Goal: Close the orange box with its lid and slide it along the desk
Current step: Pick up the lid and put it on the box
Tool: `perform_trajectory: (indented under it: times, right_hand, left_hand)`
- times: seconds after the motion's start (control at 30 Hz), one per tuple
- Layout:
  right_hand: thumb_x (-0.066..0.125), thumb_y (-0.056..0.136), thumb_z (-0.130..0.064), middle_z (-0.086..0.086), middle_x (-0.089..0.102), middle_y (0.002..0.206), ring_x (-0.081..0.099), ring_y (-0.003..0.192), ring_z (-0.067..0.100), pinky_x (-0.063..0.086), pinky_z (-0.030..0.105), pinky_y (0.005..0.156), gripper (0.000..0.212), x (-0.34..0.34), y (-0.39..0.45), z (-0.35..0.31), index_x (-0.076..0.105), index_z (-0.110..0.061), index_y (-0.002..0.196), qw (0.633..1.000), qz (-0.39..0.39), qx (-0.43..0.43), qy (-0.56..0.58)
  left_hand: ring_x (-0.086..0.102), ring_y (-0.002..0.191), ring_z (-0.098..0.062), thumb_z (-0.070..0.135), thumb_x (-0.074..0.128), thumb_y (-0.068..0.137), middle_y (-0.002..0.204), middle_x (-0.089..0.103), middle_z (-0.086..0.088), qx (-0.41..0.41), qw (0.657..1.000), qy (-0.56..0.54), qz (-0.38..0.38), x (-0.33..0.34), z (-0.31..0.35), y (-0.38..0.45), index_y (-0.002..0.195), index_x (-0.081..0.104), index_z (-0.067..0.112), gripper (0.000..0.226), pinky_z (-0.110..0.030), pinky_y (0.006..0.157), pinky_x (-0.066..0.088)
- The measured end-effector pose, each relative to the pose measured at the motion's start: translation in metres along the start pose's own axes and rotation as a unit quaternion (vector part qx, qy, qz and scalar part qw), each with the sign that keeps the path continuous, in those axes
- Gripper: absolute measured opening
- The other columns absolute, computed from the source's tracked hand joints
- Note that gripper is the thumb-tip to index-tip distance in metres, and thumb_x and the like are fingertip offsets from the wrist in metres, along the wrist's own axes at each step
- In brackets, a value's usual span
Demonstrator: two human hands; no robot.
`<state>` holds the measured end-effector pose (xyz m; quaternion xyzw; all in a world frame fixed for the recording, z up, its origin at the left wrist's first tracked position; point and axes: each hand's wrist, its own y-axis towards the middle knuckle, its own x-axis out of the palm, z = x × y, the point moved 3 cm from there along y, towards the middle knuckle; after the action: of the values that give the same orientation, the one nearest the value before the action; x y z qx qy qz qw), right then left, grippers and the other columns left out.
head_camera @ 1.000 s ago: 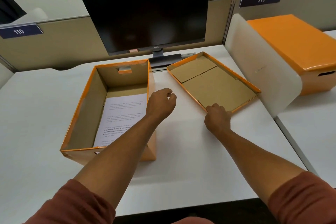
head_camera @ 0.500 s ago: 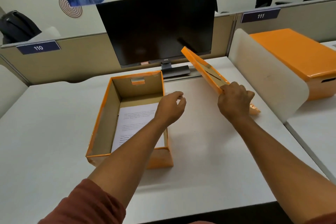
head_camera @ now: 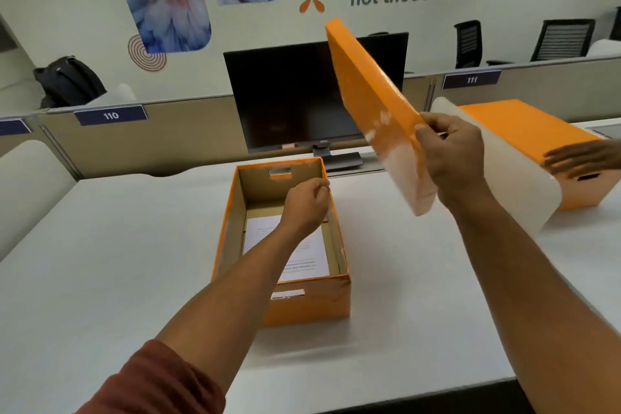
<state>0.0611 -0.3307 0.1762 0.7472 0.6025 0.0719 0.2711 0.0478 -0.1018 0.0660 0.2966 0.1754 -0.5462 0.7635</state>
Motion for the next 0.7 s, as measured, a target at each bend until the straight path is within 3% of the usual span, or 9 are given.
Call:
perform_trajectory:
  times: [0.13,0.27,0.4,0.53,0.6,0.7]
  right_hand:
    - [0.059,0.098,-0.027,-0.009,0.073,0.098,0.071,0.085,0.008,0.057,0.025,0.067,0.023,0.002,-0.011,-0.023,0.07,-0.018,0.116,0.973,-0.016,0.087,0.212]
    - [0.056,0.099,-0.034,-0.001,0.069,0.12,0.067,0.105,0.023,0.059,0.041,0.08,0.028,0.012,-0.021,-0.028,0.061,-0.027,0.126,0.926,-0.034,0.182,0.329]
    - [0.054,0.1,-0.036,-0.002,0.074,0.115,0.073,0.101,0.025,0.062,0.041,0.069,0.017,0.027,-0.037,-0.032,0.063,-0.033,0.113,0.886,-0.075,0.214,0.405]
    - [0.049,0.103,-0.035,0.005,0.069,0.124,0.07,0.106,0.026,0.061,0.038,0.075,0.03,0.041,-0.05,-0.024,0.059,-0.026,0.13,0.894,-0.098,0.216,0.381]
    - [0.05,0.102,-0.039,0.004,0.068,0.125,0.066,0.11,0.024,0.057,0.036,0.076,0.033,0.049,-0.059,-0.015,0.059,-0.026,0.13,0.918,-0.096,0.209,0.323]
    - [0.055,0.096,-0.049,-0.009,0.07,0.109,0.065,0.103,0.015,0.053,0.029,0.07,0.022,0.065,-0.081,0.002,0.064,-0.034,0.111,0.945,-0.121,0.196,0.233]
  left_hand:
    - [0.062,0.102,-0.018,0.016,0.04,0.101,0.114,0.069,-0.006,-0.035,0.998,-0.044,-0.008,-0.023,-0.008,-0.008,0.122,0.065,0.012,0.032,-0.03,0.087,0.052]
    - [0.06,0.106,-0.025,0.035,0.033,0.104,0.115,0.064,-0.009,-0.124,0.981,-0.148,-0.018,-0.04,-0.018,-0.021,0.118,0.061,0.015,0.037,-0.05,0.097,0.051]
    - [0.062,0.105,-0.024,0.056,0.024,0.101,0.118,0.063,-0.006,-0.2,0.945,-0.26,-0.006,-0.063,-0.028,-0.032,0.121,0.052,0.026,0.046,-0.043,0.092,0.055]
    - [0.061,0.092,-0.018,0.055,0.025,0.101,0.111,0.062,-0.002,-0.202,0.952,-0.221,0.062,-0.087,-0.045,-0.04,0.124,0.051,0.023,0.047,-0.028,0.066,0.05]
    - [0.061,0.094,-0.022,0.056,0.024,0.101,0.113,0.062,-0.004,-0.191,0.967,-0.141,0.096,-0.099,-0.058,-0.046,0.12,0.053,0.022,0.049,-0.034,0.071,0.053]
    - [0.064,0.098,-0.028,0.057,0.023,0.1,0.111,0.068,-0.011,-0.173,0.978,-0.022,0.116,-0.111,-0.076,-0.057,0.114,0.06,0.012,0.06,-0.045,0.087,0.055]
